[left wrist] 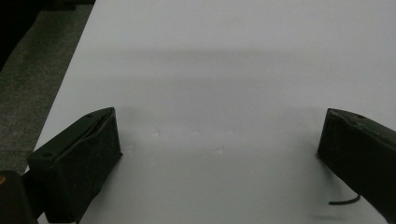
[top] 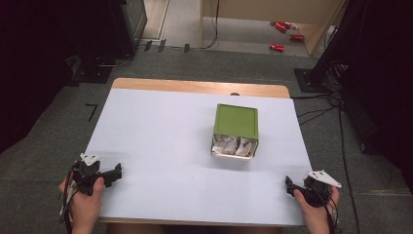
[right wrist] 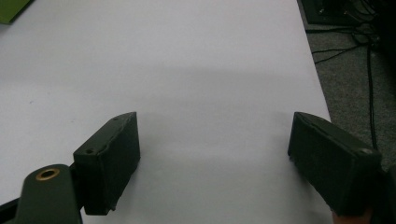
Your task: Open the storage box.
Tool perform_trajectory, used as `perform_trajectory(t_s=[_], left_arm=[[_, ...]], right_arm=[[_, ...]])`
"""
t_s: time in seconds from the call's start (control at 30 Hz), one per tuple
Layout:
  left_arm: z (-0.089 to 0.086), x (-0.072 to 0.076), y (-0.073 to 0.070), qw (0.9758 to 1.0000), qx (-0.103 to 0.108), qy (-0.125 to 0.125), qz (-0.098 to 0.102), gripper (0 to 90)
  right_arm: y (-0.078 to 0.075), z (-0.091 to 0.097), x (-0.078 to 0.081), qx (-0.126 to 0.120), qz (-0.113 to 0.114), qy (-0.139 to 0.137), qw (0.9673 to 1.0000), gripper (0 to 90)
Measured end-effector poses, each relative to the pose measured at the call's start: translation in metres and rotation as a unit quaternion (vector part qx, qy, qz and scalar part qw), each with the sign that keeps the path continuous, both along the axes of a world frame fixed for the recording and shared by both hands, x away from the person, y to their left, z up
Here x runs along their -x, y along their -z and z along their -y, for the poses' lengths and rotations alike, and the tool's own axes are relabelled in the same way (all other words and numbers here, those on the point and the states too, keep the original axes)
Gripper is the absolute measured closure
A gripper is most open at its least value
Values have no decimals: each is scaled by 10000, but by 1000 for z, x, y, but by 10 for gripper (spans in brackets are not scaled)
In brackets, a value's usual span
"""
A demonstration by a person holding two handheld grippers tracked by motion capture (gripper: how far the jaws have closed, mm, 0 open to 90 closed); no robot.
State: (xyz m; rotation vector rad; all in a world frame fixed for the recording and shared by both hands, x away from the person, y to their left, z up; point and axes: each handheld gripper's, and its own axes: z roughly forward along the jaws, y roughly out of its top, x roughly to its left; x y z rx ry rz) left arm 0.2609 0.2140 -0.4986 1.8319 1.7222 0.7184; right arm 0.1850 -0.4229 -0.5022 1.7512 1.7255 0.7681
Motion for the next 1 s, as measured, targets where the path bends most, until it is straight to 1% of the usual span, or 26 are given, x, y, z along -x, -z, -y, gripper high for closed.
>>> perform_trajectory(t_s=[0.03, 0.1, 0.17, 0.23, 0.3, 0.4, 0.43, 0.5, 0.53, 0.57, 0.6, 0.63, 0.67, 0.7, 0.77, 0.8, 0.9, 1.0], left_arm=[[0, 0, 0, 10000, 1, -1, 0, 0], [0, 0, 0, 10000, -1, -1, 2, 0], [0, 0, 0, 10000, -1, 1, 0, 0], [0, 0, 0, 10000, -1, 1, 0, 0], [0, 0, 0, 10000, -2, 1, 0, 0], [0, 0, 0, 10000, 0, 1, 0, 0], [0, 0, 0, 10000, -2, 2, 0, 0], [0, 0, 0, 10000, -2, 2, -1, 0], [0, 0, 0, 10000, -1, 0, 1, 0], [0, 0, 0, 10000, -1, 0, 1, 0], [0, 0, 0, 10000, -1, 1, 0, 0], [0, 0, 0, 10000, -2, 1, 1, 0], [0, 0, 0, 10000, -2, 2, 2, 0], [0, 0, 0, 10000, -2, 2, 2, 0], [0, 0, 0, 10000, -5, 5, 1, 0], [0, 0, 0, 10000, -5, 4, 3, 0], [0, 0, 0, 10000, -5, 5, 3, 0], [0, 0, 0, 10000, 0, 0, 6, 0]], right_arm=[[0, 0, 0, 0, 0, 0, 10000, 164], [-1, -1, 0, 91, 37, 5, 10000, 185], [-3, -1, 1, 38, 102, 49, 9999, 186], [-6, -1, 2, -89, 180, 107, 9997, 189], [-10, -2, 3, -161, 252, 144, 9994, 194], [-14, -4, 3, -180, 305, 168, 9992, 198], [-18, -6, 2, -213, 368, 198, 9989, 204], [-20, -7, 2, -205, 409, 162, 9988, 204], [-25, -10, 1, -202, 452, 173, 9986, 205], [-25, -10, 1, -202, 452, 173, 9986, 205], [-31, -12, 1, -202, 515, 165, 9983, 208], [-31, -12, 1, -202, 515, 165, 9983, 208], [-36, -14, 1, -200, 541, 184, 9982, 213], [-36, -14, 1, -200, 541, 184, 9982, 213], [-39, -16, 0, -177, 496, 181, 9984, 213], [-40, -18, -1, -75, 462, 163, 9988, 213], [-43, -21, -1, -120, 481, 122, 9987, 213], [-47, -24, -1, -101, 496, 99, 9987, 213]])
